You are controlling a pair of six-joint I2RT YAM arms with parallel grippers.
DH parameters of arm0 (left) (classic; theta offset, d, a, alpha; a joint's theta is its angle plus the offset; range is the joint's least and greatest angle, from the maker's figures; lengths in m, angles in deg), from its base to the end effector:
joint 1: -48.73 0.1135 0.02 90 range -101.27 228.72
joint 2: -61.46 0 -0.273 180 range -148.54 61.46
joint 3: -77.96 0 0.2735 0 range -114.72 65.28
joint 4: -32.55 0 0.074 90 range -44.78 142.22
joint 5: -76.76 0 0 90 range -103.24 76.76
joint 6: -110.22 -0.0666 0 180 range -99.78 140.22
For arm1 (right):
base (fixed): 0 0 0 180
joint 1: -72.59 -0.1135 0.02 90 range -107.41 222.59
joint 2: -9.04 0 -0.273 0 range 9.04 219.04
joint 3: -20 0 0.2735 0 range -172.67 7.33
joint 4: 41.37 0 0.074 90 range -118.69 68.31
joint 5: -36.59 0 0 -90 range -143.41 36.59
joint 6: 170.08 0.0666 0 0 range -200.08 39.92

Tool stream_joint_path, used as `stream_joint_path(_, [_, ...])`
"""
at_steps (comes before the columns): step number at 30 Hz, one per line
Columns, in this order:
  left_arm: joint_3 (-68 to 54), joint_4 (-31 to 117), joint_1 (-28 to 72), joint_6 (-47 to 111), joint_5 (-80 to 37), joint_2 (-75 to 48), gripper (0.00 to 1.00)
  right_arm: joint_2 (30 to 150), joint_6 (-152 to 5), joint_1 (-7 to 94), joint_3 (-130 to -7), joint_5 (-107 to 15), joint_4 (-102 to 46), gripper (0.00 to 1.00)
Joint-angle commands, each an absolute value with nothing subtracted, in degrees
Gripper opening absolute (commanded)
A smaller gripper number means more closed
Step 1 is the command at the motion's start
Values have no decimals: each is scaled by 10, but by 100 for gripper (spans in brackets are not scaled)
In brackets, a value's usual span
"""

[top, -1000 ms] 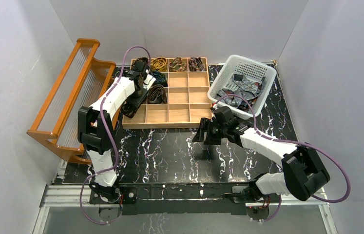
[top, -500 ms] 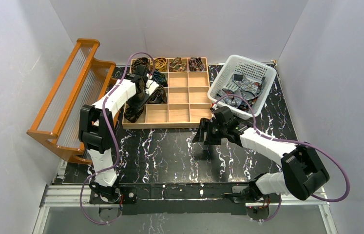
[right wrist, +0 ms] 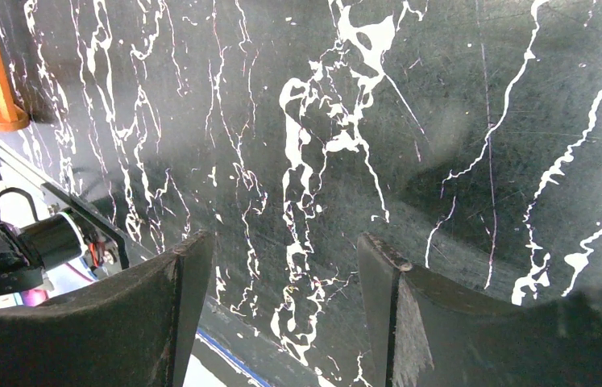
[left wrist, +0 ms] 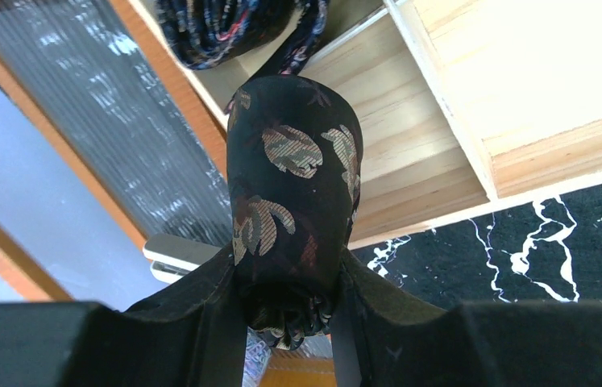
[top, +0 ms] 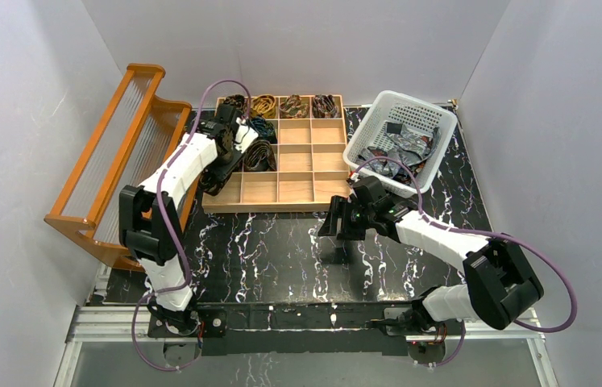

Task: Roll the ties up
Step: Place the tie in the storage box.

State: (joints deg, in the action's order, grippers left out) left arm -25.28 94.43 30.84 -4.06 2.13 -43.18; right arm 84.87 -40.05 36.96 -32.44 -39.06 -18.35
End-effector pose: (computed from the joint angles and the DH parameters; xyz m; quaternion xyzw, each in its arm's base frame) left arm 0.4095 -0.1136 0.2475 0.3180 0.9108 0.1427 0.2214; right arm 0.2340 0.1880 0.1693 -0.0110 0.9223 0.3175 0.2198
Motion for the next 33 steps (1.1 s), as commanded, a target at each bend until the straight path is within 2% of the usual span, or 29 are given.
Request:
stream_joint_path(1, [-262,955,310,-51,27,-380,0,854,-411,373,-329,-380,-200,74])
stream_joint_path(16, [-236,952,310,-80,-55,-408,0,859,-413,373,-326,-376,-197,74])
stream_joint_path(33, [-238,956,310,-79,-25,-472,0,867,-425,372,-328,-377,-190,74])
